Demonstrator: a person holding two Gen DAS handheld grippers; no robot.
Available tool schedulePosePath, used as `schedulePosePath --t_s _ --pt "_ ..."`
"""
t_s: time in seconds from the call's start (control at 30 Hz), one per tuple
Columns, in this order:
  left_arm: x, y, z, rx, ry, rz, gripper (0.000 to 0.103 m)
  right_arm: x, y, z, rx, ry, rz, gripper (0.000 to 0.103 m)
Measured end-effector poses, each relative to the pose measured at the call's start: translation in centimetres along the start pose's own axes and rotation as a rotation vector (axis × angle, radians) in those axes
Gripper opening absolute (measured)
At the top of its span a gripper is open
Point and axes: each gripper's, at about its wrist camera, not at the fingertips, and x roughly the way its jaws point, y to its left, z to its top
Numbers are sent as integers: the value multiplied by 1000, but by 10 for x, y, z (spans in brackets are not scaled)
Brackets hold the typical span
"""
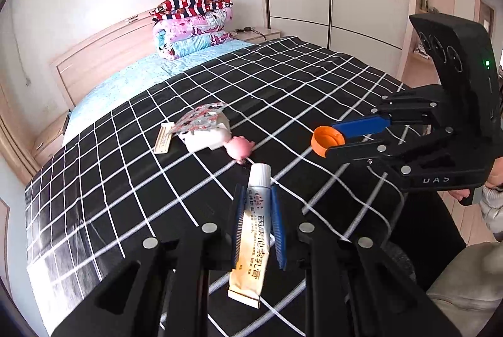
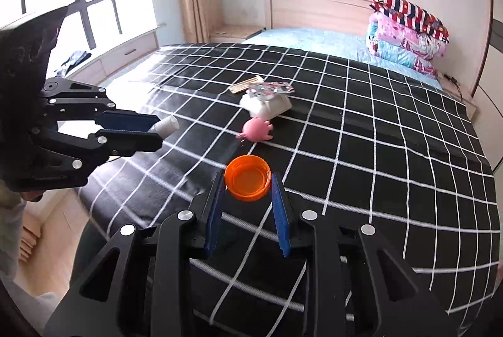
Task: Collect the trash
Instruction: 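Carry the ointment tube and orange cap in both tools over the trash bin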
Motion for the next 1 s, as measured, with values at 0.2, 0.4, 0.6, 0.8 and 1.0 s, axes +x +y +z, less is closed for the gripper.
schedulePosePath --t_s 0.2,0.4,0.6,0.8,1.0 --pt "-14 -20 -14 -30 -9 -11 16 -18 9 -15 -4 -7 15 29" --pt "-21 -40 -27 -63 -10 -20 16 -33 22 -34 -24 5 40 29" --pt "-29 -57 -45 -103 -8 -34 16 -38 41 -58 -49 38 70 29" --pt "-32 -69 -64 -130 10 -57 16 -35 50 -84 -56 90 97 29" --pt "-20 -78 -93 -173 68 -100 16 -27 50 -109 -41 152 111 29"
